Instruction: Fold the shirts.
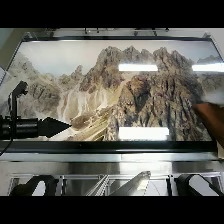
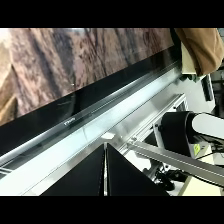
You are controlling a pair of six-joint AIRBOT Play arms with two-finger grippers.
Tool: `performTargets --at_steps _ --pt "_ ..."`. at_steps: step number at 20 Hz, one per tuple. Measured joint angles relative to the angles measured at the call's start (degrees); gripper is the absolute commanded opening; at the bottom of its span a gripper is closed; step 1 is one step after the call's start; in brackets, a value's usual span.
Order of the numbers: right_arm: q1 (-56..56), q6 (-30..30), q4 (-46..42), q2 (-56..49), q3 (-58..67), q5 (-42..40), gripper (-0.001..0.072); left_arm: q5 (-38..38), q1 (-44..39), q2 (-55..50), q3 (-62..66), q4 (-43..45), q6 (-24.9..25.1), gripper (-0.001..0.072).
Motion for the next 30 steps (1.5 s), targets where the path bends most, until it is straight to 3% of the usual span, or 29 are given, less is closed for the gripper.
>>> performTargets --at_steps 5,6,7,8,9,13,17,18,19,20,25,30 --pt "-7.6 1.6 -8.9 1.2 -12.3 0.9 0.0022 0.1 -0.3 0.0 0.0 0.0 0.3 0.0015" --pt "-8.1 1.6 -9.6 1.2 -13.6 0.8 0.013 0.2 -0.7 0.0 0.0 0.0 0.3 0.0015" --pt "-8.4 1.6 -10.4 1.1 -14.5 0.8 0.0515 0.3 -1.2 0.0 0.0 0.0 0.3 0.0015" --pt "-8.7 1.6 -11.3 1.1 -15.1 1.4 0.0715 0.5 -1.9 0.0 0.0 0.0 0.3 0.0015" --pt "-8.9 1.6 -11.7 1.1 -15.4 1.9 0.0715 0.4 -2.6 0.0 0.0 0.0 0.3 0.0014" --pt "-9.2 1.5 -9.1 1.8 -15.5 6.9 0.0715 -0.9 -5.5 0.0 0.0 0.0 0.3 0.0014" --pt "-6.8 1.6 0.0 6.1 -15.7 14.6 0.0711 -4.1 -8.4 0.0 0.0 0.0 0.3 0.0014" --pt "-5.1 1.5 2.8 7.9 -15.8 15.5 0.0545 -5.0 -9.2 0.0 0.0 0.0 0.3 0.0014" --pt "-2.5 0.7 5.9 10.0 -16.0 15.9 0.0134 -6.1 -10.1 0.0 0.0 0.0 0.3 0.0013" --pt "0.7 -0.5 9.4 12.3 -16.2 15.6 0.0046 -7.0 -11.1 0.0 0.0 0.0 0.3 0.0012" --pt "23.1 -8.3 20.9 23.1 -16.9 7.8 0.0017 -9.7 -16.1 0.0 0.0 0.0 -1.2 0.0012" --pt "45.1 -11.6 19.8 26.6 -19.7 -5.2 0.0016 -14.2 -20.6 0.0 0.0 1.0 -2.3 0.0012"
